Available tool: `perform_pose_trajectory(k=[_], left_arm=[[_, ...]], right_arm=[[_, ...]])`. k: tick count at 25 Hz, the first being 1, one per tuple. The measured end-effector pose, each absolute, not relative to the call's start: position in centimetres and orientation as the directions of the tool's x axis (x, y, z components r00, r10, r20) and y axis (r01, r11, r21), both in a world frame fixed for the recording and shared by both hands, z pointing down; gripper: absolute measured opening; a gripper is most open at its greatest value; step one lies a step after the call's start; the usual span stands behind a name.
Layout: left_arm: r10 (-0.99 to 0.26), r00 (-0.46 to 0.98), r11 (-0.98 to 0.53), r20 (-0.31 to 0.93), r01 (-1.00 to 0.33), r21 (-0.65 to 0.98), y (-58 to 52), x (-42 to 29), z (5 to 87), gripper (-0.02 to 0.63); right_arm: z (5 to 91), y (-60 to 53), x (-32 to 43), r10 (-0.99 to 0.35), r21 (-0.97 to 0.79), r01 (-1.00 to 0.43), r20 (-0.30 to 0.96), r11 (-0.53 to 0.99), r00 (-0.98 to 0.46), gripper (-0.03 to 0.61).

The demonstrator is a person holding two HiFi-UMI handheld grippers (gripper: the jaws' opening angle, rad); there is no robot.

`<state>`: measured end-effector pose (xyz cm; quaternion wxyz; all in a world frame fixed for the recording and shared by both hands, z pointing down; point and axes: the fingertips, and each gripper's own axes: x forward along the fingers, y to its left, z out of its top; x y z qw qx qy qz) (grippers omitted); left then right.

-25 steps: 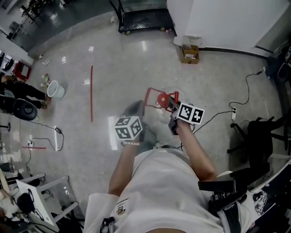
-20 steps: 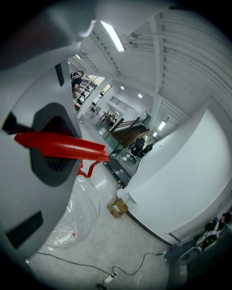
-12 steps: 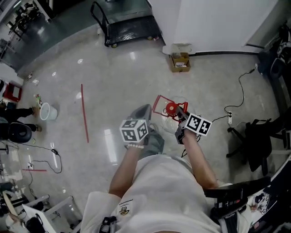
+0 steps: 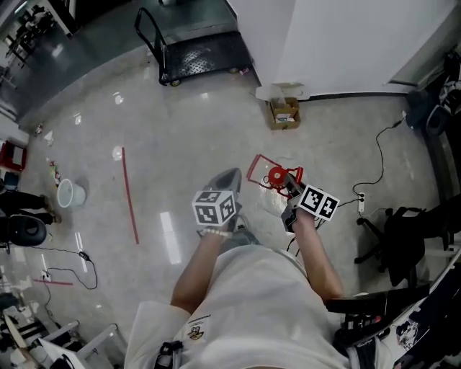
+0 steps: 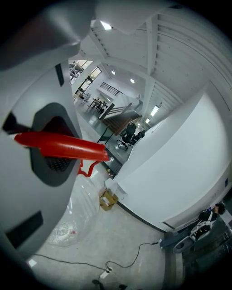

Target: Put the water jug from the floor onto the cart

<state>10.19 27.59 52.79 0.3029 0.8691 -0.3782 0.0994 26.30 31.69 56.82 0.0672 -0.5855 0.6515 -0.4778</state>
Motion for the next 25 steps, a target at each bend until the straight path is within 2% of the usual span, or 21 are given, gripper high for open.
perform_pose_trajectory(k=[16, 25], left_arm=[[-0.679, 0.612, -0.431, 0.407, -0.78, 0.454, 12.0, 5.8, 53.1, 0.0], [-0.73, 0.541, -0.366, 0.418, -0.826, 0.43, -2.5, 4.9, 53.2, 0.0]], right_arm=[[55.2, 11.1, 24.5, -0.822, -0.703, -0.711, 0.419, -0.025, -0.385, 0.015], [57.1, -3.2, 22.5, -0.767, -0.741, -0.671, 0.424, 0.011, -0.481, 0.015]])
